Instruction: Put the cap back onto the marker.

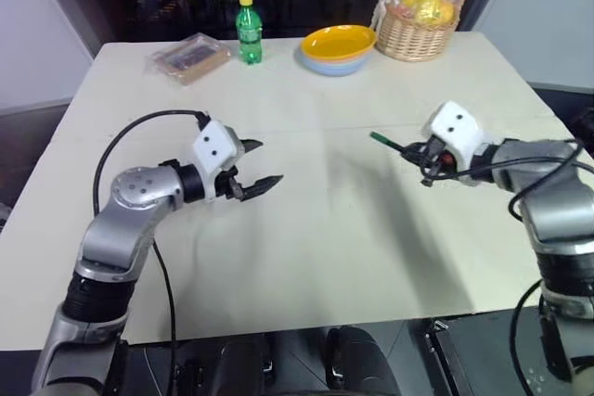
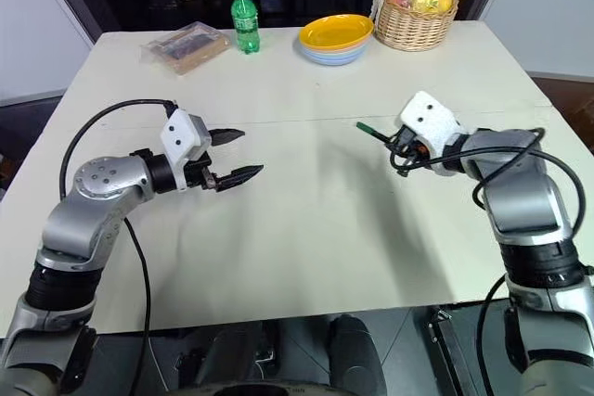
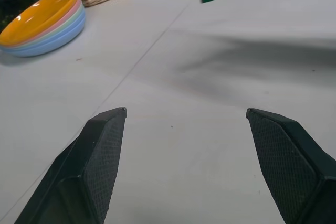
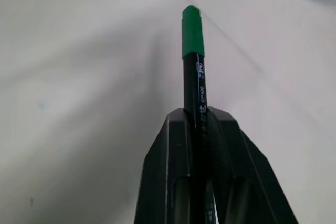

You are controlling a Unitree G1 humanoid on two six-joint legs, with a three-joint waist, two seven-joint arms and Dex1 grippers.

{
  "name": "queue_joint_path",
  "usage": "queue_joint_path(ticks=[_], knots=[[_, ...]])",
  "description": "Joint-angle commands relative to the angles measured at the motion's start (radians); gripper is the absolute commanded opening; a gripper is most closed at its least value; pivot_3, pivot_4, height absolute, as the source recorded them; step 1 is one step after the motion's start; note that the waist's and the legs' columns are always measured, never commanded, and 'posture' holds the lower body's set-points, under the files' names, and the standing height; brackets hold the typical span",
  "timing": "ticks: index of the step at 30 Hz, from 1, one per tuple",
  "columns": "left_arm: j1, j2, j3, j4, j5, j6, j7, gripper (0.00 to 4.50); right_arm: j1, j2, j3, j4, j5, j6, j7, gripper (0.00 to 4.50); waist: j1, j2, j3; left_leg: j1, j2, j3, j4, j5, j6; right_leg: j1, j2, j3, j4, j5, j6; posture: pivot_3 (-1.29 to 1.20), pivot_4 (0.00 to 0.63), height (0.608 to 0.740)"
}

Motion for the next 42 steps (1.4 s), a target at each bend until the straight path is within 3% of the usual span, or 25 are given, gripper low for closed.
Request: queue_joint_path(ticks=[1, 11, 26, 42], knots=[[-0.001, -0.011, -0.003, -0.008, -0.01, -0.021, 0.018, 3.82, 0.047, -0.018, -0.097, -0.094, 0.014, 0.163, -0.076, 0.0, 0.0, 0.0, 0.0, 0.0, 0.0, 0.0, 0.0, 0.0, 0.0, 0.0, 0.0, 0.0, 0.0, 0.0, 0.0, 0.0, 0.15, 0.74], [-0.004, -0.036, -0.018, -0.007, -0.03, -0.014, 0.018, 3.82, 0.174, 0.008, -0.219, -0.152, 0.018, 0.319, -0.253, 0.0, -0.004, 0.0, 0.0, 0.0, 0.0, 0.0, 0.0, -0.001, 0.002, 0.0, 0.0, 0.0, 0.0, 0.0, 0.0, 0.0, 0.15, 0.74], [-0.042, 0.004, -0.04, -0.035, -0.095, 0.009, -0.06, 3.82, 0.2, 0.092, -0.268, -0.078, 0.086, 0.331, -0.382, 0.0, -0.005, 0.0, 0.0, 0.0, 0.0, 0.0, 0.0, -0.001, 0.002, 0.0, 0.001, 0.0, 0.0, 0.0, 0.0, 0.0, 0.15, 0.74], [-0.181, 0.108, 0.122, -0.118, -0.362, 0.132, -0.11, 3.82, 0.226, 0.046, -0.228, 0.041, 0.131, 0.24, -0.39, 0.0, -0.004, 0.0, 0.0, 0.0, 0.0, 0.0, -0.001, -0.001, 0.002, 0.0, 0.001, 0.0, -0.001, 0.0, 0.0, 0.0, 0.15, 0.74]])
